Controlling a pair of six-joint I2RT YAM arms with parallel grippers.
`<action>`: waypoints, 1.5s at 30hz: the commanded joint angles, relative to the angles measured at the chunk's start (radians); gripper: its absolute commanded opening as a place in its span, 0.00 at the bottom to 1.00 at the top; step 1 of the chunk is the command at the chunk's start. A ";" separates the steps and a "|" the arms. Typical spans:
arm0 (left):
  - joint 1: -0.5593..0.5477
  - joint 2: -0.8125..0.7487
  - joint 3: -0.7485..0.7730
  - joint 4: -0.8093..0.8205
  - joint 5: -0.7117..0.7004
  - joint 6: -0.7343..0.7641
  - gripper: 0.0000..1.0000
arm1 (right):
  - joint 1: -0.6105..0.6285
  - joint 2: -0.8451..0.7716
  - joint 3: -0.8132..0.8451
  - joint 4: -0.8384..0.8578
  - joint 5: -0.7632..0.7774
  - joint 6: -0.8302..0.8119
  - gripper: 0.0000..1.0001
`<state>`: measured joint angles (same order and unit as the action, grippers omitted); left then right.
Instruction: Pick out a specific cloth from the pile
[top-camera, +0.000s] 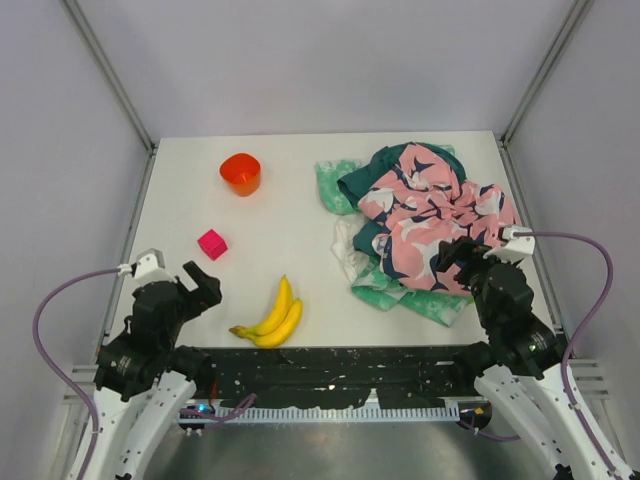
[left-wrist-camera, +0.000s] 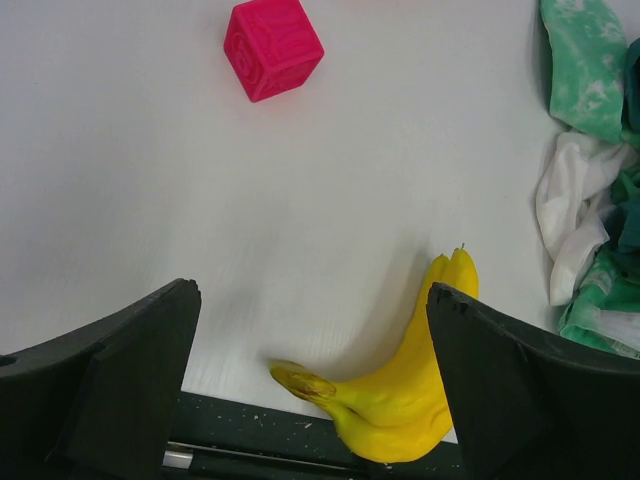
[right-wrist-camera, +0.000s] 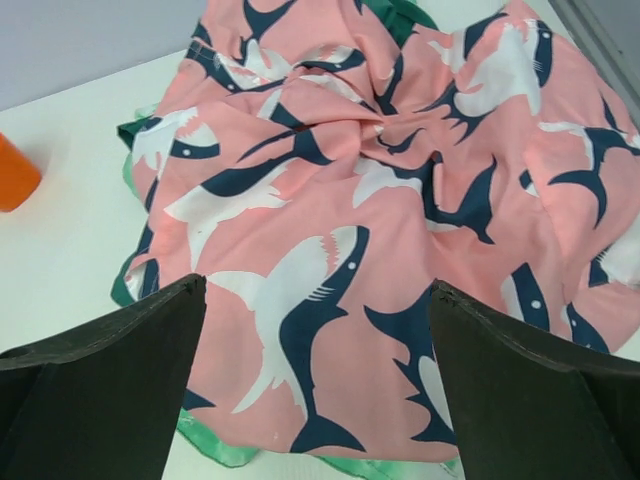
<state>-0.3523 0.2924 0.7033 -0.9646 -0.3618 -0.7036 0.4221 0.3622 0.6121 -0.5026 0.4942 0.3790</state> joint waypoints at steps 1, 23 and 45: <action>-0.001 -0.010 -0.031 0.105 0.050 0.006 1.00 | -0.003 -0.026 0.031 0.151 -0.182 -0.084 0.95; 0.001 0.103 -0.117 0.286 0.080 0.079 1.00 | 0.618 1.358 0.657 -0.294 0.380 -0.557 0.95; 0.003 0.200 -0.110 0.374 0.130 0.042 1.00 | 0.440 1.617 0.525 -0.175 0.204 -0.514 0.95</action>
<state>-0.3523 0.4698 0.5713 -0.6559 -0.2501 -0.6468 0.8955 1.9049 1.1595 -0.7246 0.8043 -0.1463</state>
